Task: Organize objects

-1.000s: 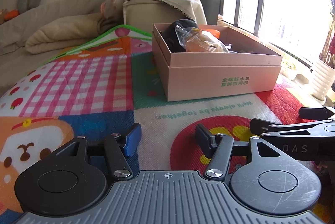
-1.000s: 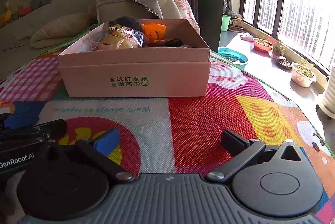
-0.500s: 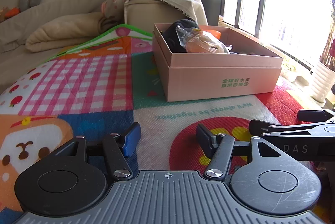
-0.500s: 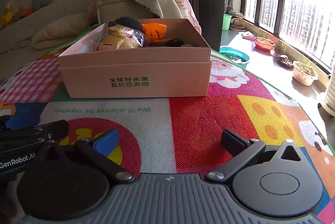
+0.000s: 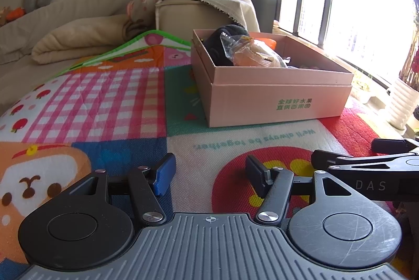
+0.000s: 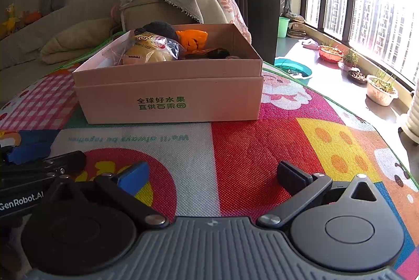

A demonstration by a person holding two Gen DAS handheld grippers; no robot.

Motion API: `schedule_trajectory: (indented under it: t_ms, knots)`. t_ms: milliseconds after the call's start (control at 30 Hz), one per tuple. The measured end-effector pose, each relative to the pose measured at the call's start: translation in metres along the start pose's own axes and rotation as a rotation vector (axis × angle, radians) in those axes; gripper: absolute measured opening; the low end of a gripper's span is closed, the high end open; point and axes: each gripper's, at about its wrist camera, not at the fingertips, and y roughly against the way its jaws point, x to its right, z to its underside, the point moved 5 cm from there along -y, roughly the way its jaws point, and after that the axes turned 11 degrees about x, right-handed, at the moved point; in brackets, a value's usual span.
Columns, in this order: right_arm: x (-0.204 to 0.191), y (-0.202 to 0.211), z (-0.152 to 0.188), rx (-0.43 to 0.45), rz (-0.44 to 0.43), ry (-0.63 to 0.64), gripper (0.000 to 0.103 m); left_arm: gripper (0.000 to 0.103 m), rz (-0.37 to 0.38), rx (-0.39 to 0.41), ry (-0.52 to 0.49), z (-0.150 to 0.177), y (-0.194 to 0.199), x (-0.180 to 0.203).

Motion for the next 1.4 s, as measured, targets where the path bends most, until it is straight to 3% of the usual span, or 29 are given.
schedule_trajectory:
  t_ms: [367, 1400]
  knots:
    - [-0.0005, 0.0017, 0.0009, 0.005, 0.035, 0.019, 0.103, 0.064, 0.001, 0.0, 0.002, -0.0004, -0.0002, 0.0003]
    - [0.0013, 0.0014, 0.0003, 0.004, 0.005, 0.01, 0.103, 0.064, 0.004, 0.002, 0.009, -0.0009, 0.0004, 0.0005]
